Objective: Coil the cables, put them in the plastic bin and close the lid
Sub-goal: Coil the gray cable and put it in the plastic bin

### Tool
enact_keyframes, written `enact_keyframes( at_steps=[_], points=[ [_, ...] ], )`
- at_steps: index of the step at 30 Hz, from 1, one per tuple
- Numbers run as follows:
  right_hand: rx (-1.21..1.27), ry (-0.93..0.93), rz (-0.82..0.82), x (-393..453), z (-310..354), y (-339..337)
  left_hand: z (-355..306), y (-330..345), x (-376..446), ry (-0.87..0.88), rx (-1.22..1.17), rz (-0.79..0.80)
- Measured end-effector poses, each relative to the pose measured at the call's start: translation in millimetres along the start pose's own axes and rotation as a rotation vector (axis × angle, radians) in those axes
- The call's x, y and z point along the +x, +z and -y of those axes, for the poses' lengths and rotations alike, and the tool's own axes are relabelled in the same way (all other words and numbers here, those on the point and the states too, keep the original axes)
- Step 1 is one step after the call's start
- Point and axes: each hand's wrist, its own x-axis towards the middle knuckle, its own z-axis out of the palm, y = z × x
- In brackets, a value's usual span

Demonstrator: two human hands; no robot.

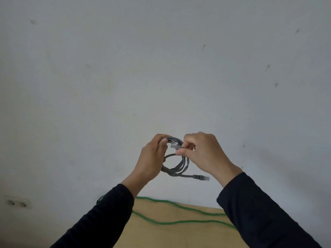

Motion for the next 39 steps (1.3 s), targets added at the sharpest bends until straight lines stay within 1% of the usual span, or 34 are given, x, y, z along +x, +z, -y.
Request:
enact_keyframes(
  at_steps=[5,8,10,12,14,17,19,24,27,29,32,34,37,39],
  points=[
    [-0.099,0.004,-0.026,-1.3,7.5,4.3,-1.5,3.8,-3.6,0.019,-0.019,-0.024],
    [-0.145,0.044,-0.022,-0.9,13.6,4.9,-1.6,6.4,-5.1,0.052,0.009,-0.037],
    [-0.162,0.072,-0.049,-0.5,16.7,5.7,-1.1,7.9,-5.6,0.078,0.030,-0.038],
    [-0.169,0.090,-0.122,0.5,17.6,9.2,-2.2,10.1,-7.0,0.080,-0.003,-0.036],
    [-0.165,0.099,-0.230,2.4,16.6,17.3,-4.7,13.5,-9.6,0.084,-0.065,-0.032],
    [0.007,0.067,-0.407,2.9,10.0,31.0,-8.0,17.8,-12.1,0.103,-0.102,-0.013],
    [0.099,0.000,-0.459,0.5,3.3,35.5,-9.1,16.4,-11.3,0.096,-0.156,-0.008],
    [0.070,-0.188,-0.411,-4.8,-15.0,39.2,-12.0,12.5,-9.5,0.098,-0.274,0.007],
    [0.189,-0.238,-0.304,-10.8,-19.5,44.4,-9.5,9.6,-6.7,0.059,-0.360,-0.037],
    [0.213,-0.266,-0.323,-15.8,-19.4,50.7,-4.6,7.3,-4.7,0.037,-0.384,-0.063],
    [0.192,-0.240,-0.446,-21.1,-17.0,63.1,1.6,11.6,-8.9,0.026,-0.332,-0.080],
    [0.207,-0.197,-0.493,-24.1,-16.3,72.3,6.7,15.4,-14.7,0.017,-0.287,-0.128],
    [0.245,-0.131,-0.503,-32.0,-15.6,86.2,19.6,21.8,-28.2,0.003,-0.208,-0.225],
    [0.269,-0.090,-0.492,-39.6,-13.5,98.2,30.8,26.6,-39.0,-0.045,-0.210,-0.306]
  ],
)
